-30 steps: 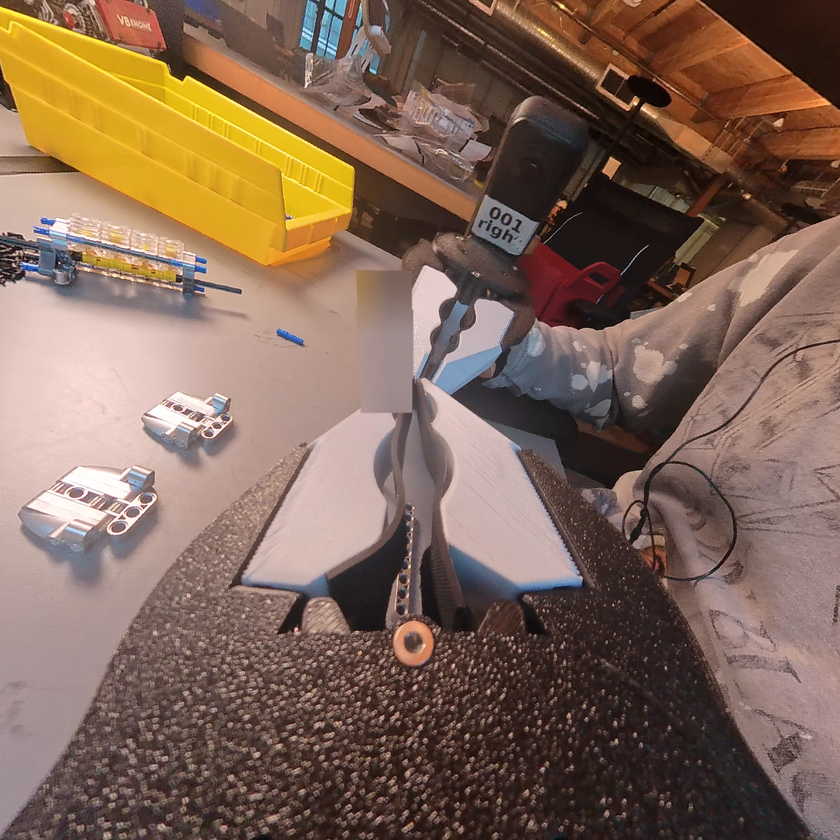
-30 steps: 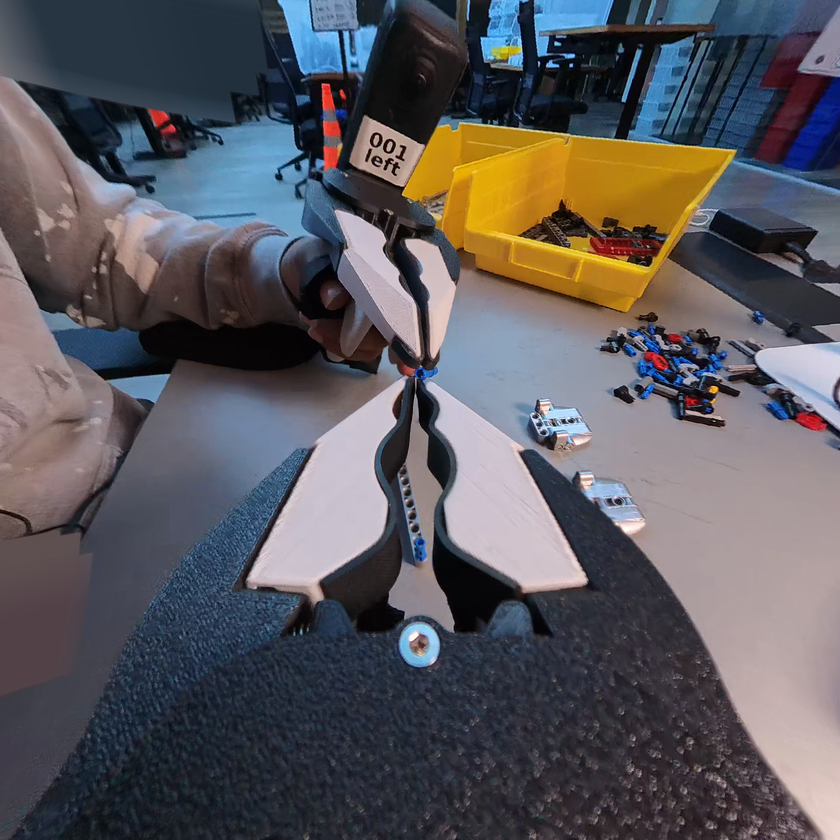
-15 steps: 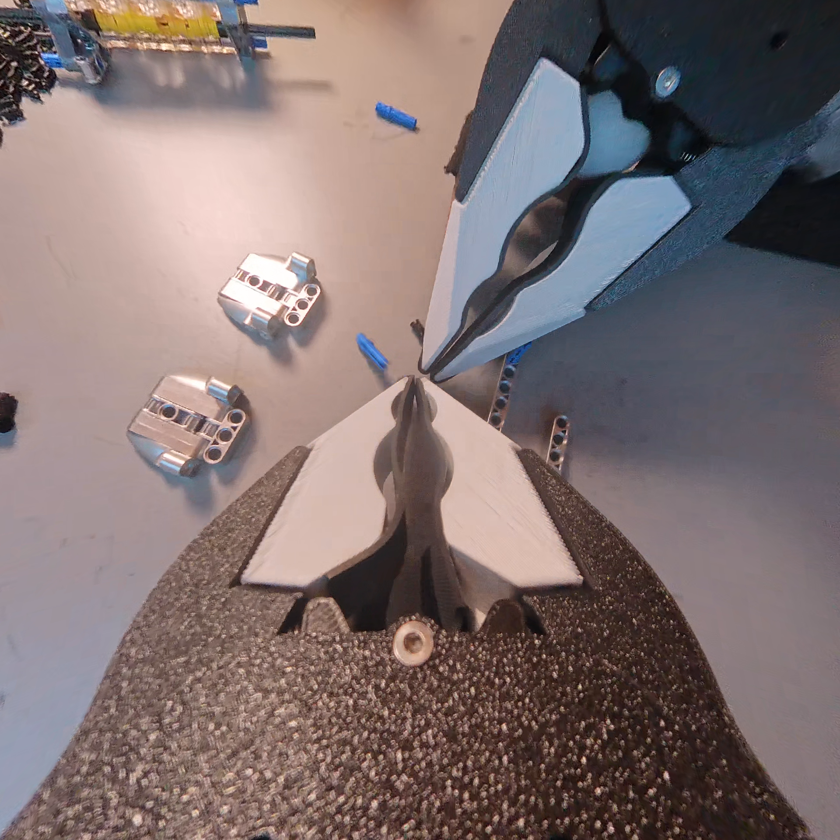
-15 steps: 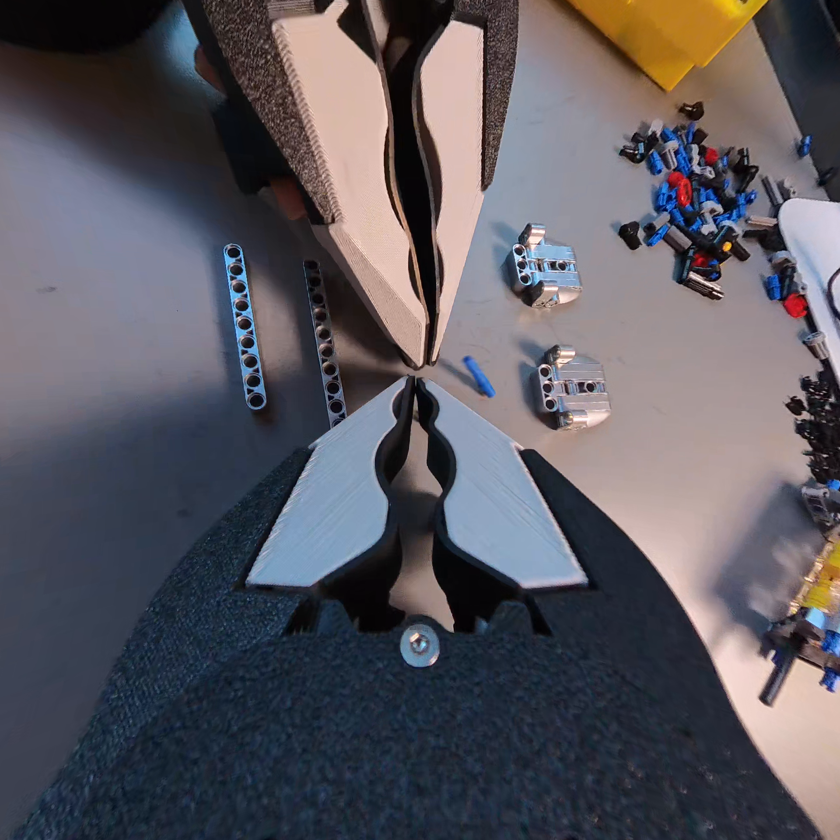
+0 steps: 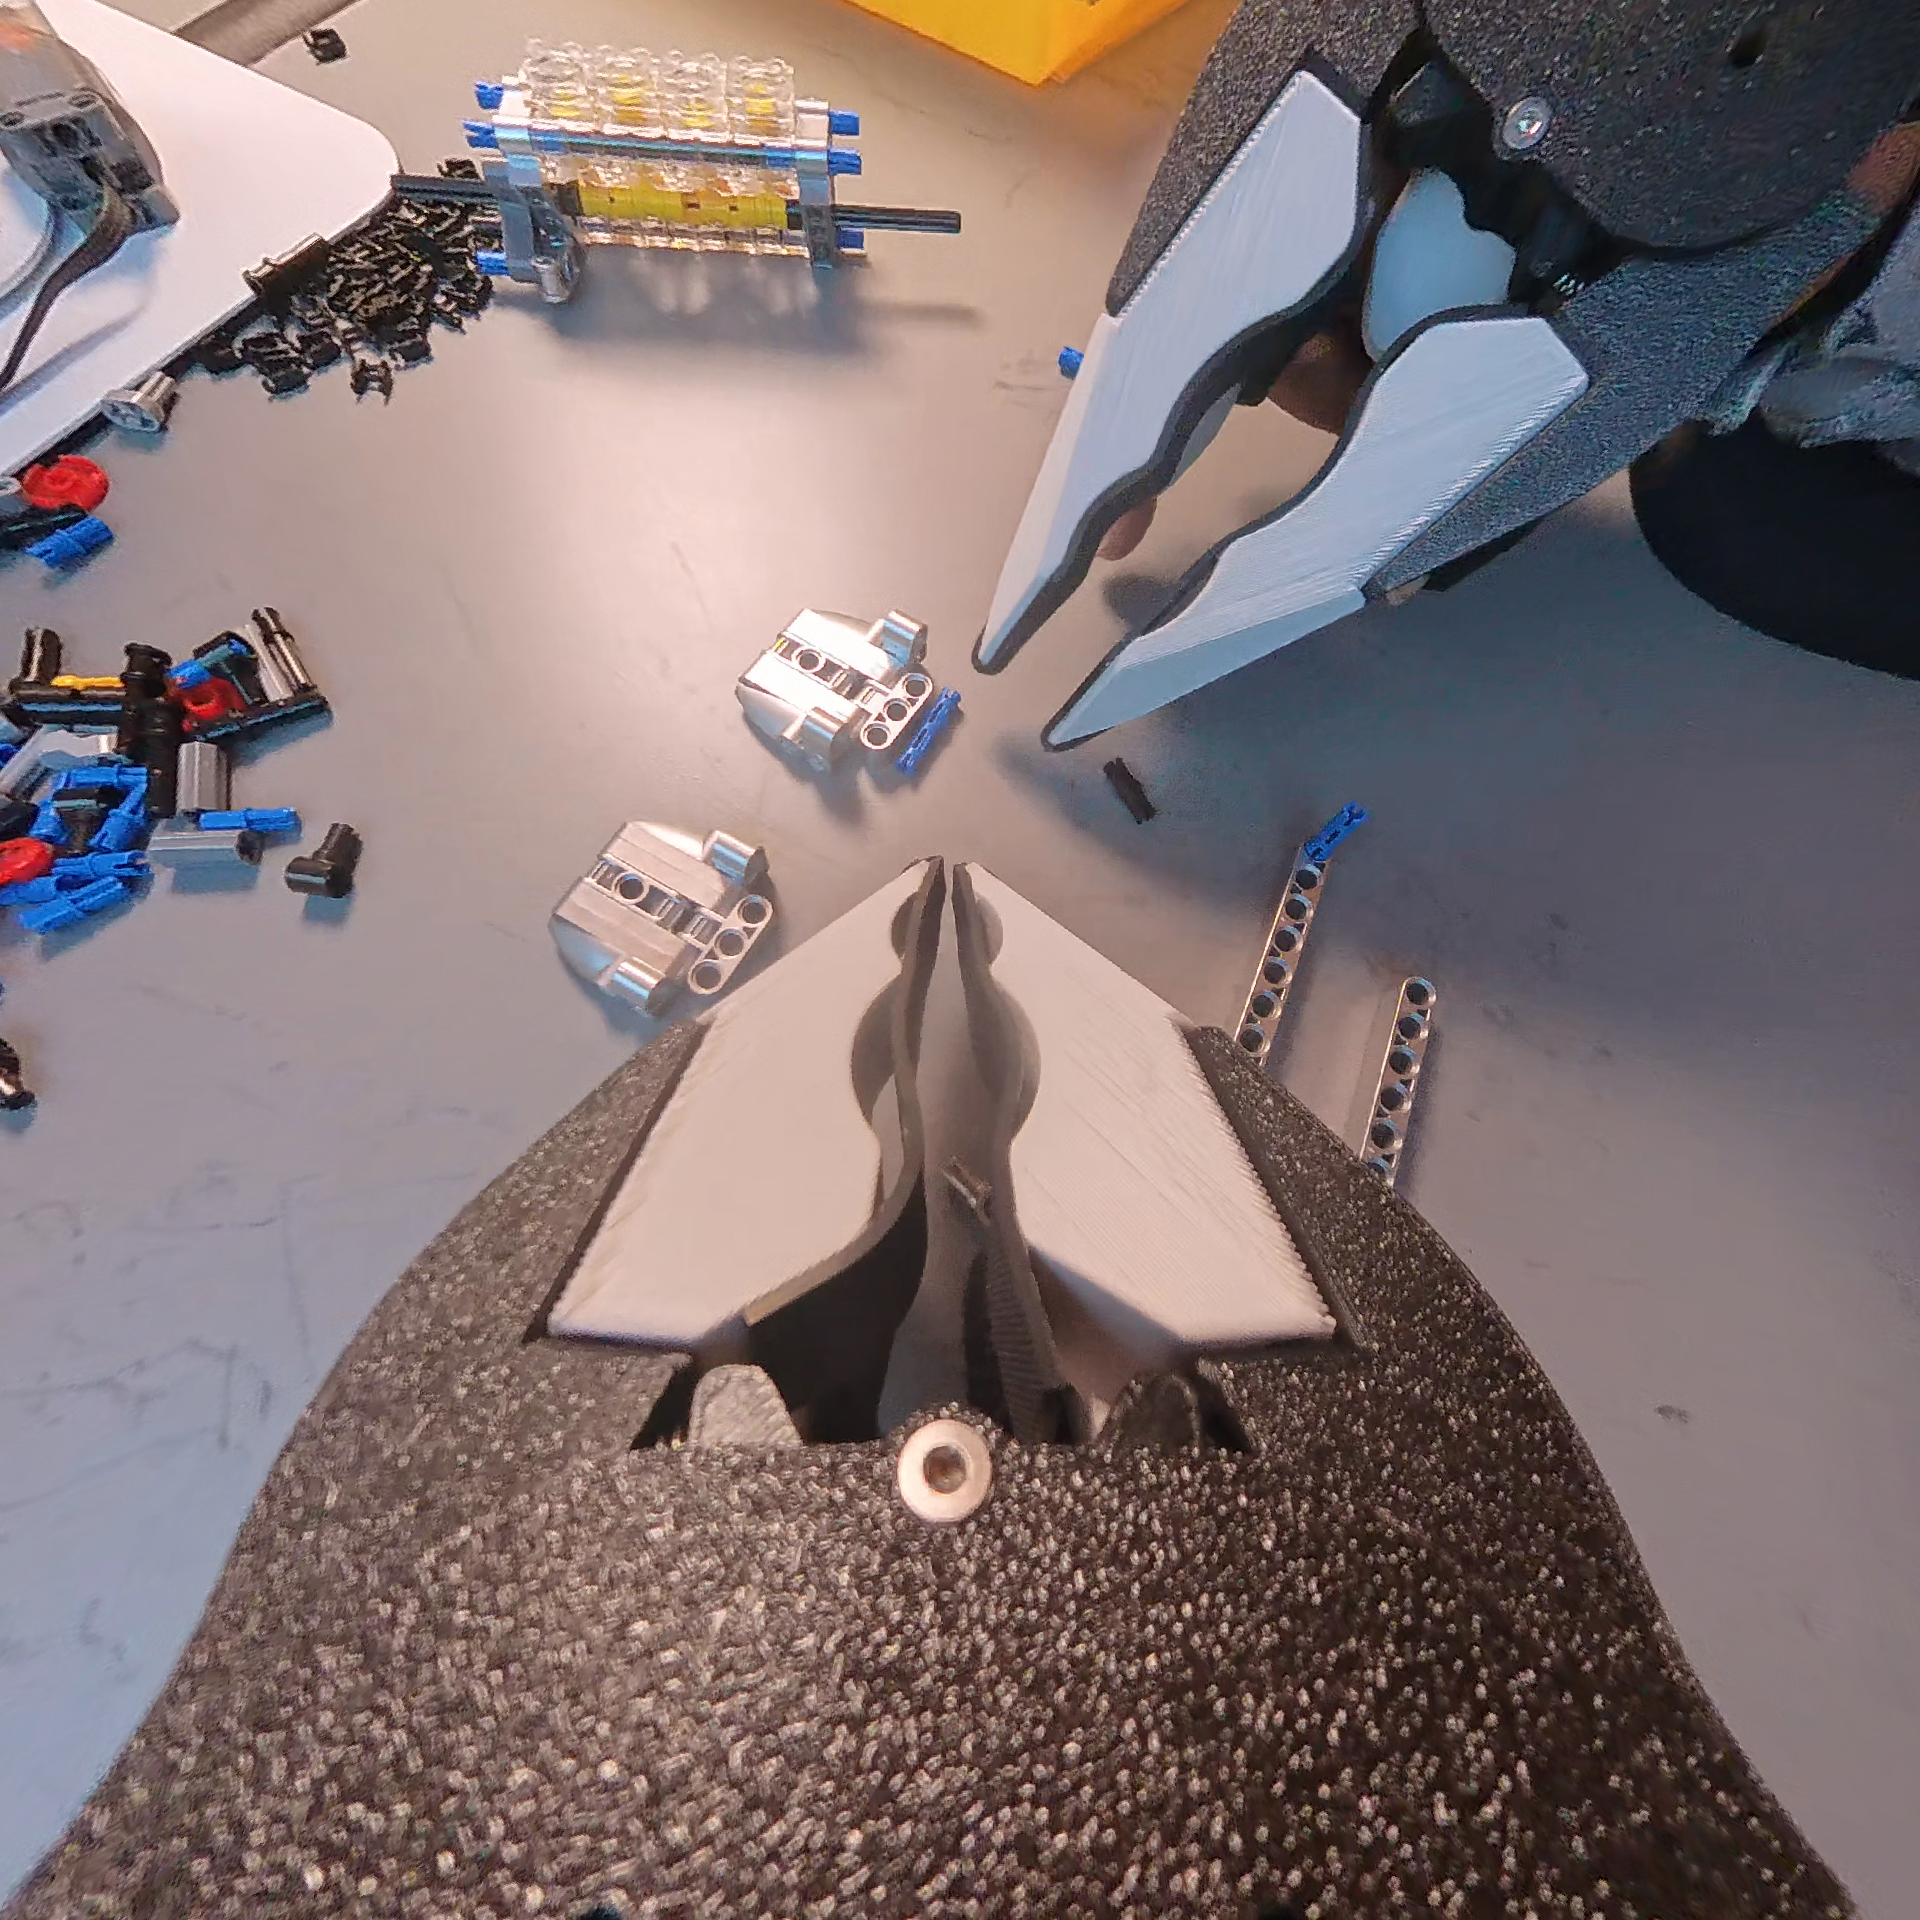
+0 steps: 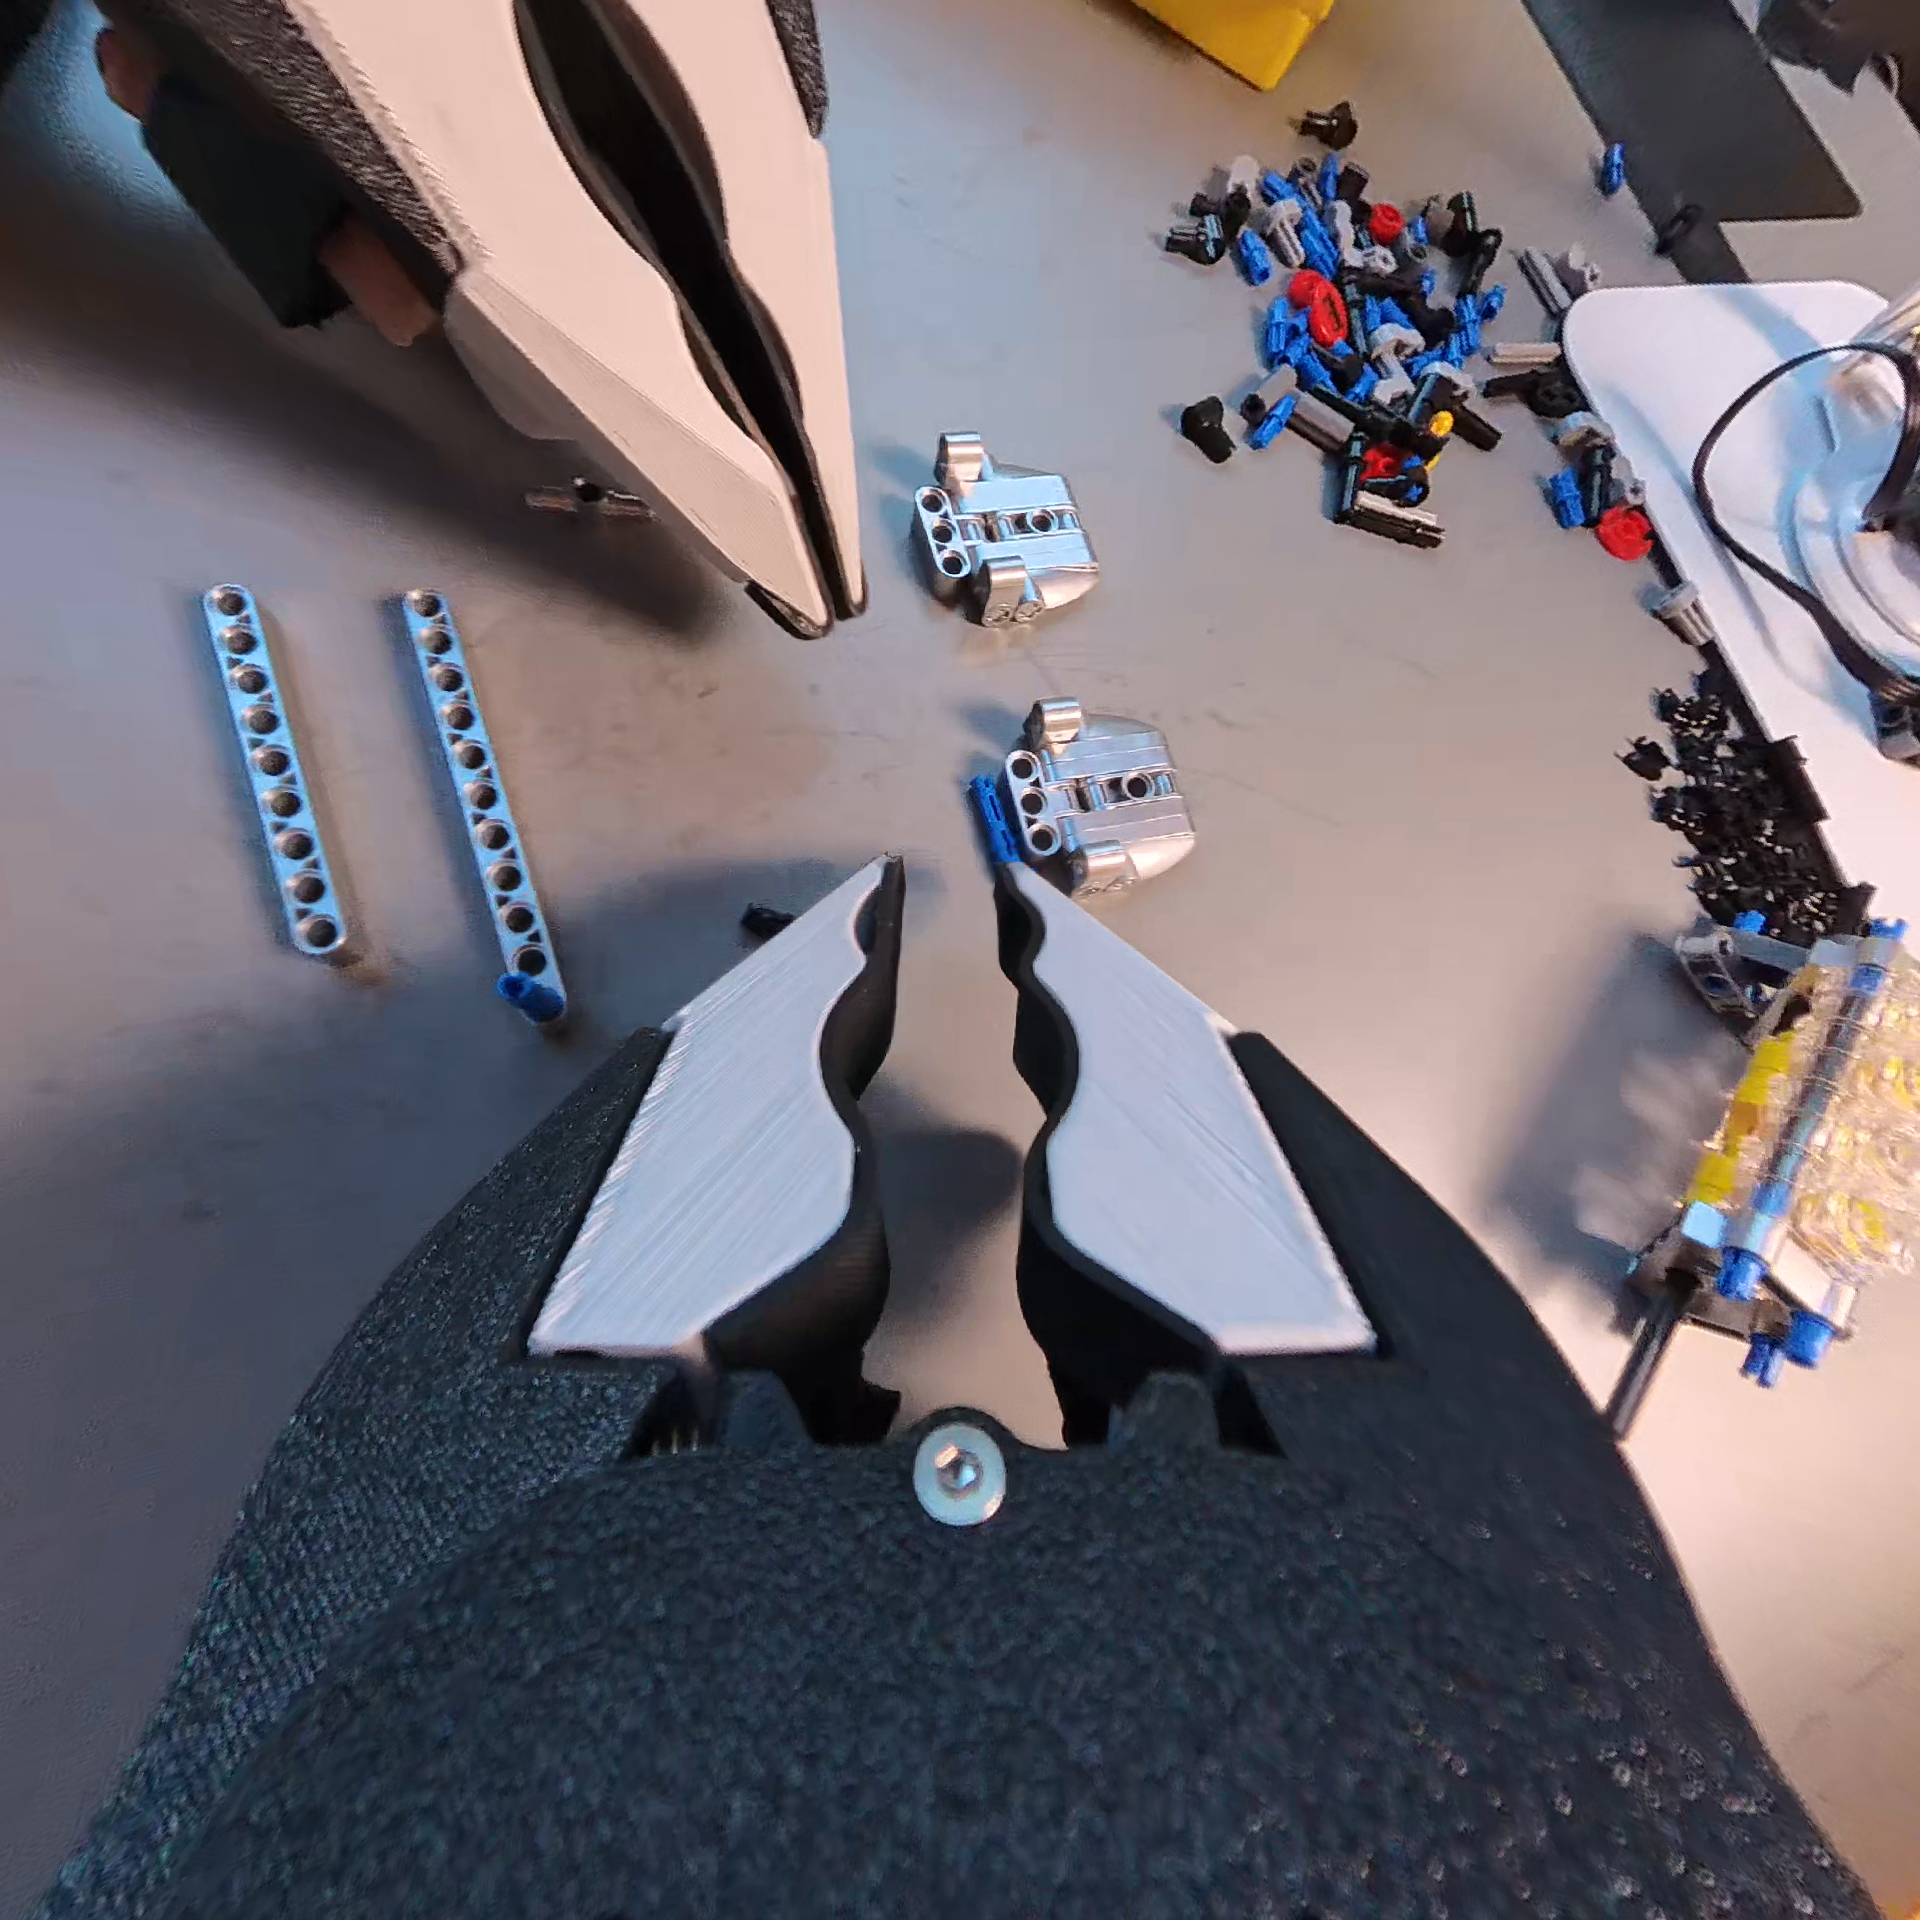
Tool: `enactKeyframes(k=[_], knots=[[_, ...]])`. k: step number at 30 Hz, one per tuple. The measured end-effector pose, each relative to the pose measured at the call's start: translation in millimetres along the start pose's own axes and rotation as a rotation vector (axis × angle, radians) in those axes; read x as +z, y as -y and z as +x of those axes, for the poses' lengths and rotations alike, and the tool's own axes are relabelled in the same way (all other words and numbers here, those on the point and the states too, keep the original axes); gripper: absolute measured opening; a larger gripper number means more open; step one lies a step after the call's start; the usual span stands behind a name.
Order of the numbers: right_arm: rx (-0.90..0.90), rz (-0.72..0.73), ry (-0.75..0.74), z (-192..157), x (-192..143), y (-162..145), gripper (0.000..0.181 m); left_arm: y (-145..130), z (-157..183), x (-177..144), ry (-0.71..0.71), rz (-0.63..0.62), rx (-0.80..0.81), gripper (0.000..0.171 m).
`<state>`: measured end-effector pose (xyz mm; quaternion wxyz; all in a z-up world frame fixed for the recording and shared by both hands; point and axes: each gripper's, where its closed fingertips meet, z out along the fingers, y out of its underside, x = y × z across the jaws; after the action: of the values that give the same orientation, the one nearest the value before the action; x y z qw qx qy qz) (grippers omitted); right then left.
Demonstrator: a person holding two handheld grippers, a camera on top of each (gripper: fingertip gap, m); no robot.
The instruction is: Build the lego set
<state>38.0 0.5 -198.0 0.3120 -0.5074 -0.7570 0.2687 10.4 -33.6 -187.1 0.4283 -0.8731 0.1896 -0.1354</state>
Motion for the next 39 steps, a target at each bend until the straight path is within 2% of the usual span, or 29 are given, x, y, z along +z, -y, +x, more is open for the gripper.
enactKeyframes(k=[5, 12, 16, 24, 28, 31, 34, 39], knots=[[0.097, -0.021, 0.070, 7, 7, 3, 0.016, 0, -6, -4, 0.010, 0.023, -0.031, 0.002], [0.042, -0.146, 0.141, -3, 12, -4, 0.009, -1, -11, -13, 0.019, 0.048, -0.077, 0.004], [0.065, -0.141, 0.126, 1, 14, 0, 0.014, -3, -12, -17, 0.016, 0.053, -0.095, 0.005], [-0.011, -0.196, 0.245, -6, 8, -2, 0.016, -8, -11, -19, 0.014, 0.042, -0.090, 0.005], [-0.018, -0.161, 0.300, -19, 11, 6, 0.016, -9, -11, -20, 0.017, 0.041, -0.083, 0.005], [-0.047, -0.111, 0.298, -21, 14, 13, 0.019, -10, -11, -20, 0.021, 0.039, -0.080, 0.005], [-0.003, -0.059, 0.270, -9, 7, 21, 0.018, -11, -11, -22, 0.025, 0.039, -0.077, 0.005], [-0.018, -0.134, 0.209, 5, 8, 0, 0.017, -10, -11, -23, 0.023, 0.044, -0.076, 0.005]])
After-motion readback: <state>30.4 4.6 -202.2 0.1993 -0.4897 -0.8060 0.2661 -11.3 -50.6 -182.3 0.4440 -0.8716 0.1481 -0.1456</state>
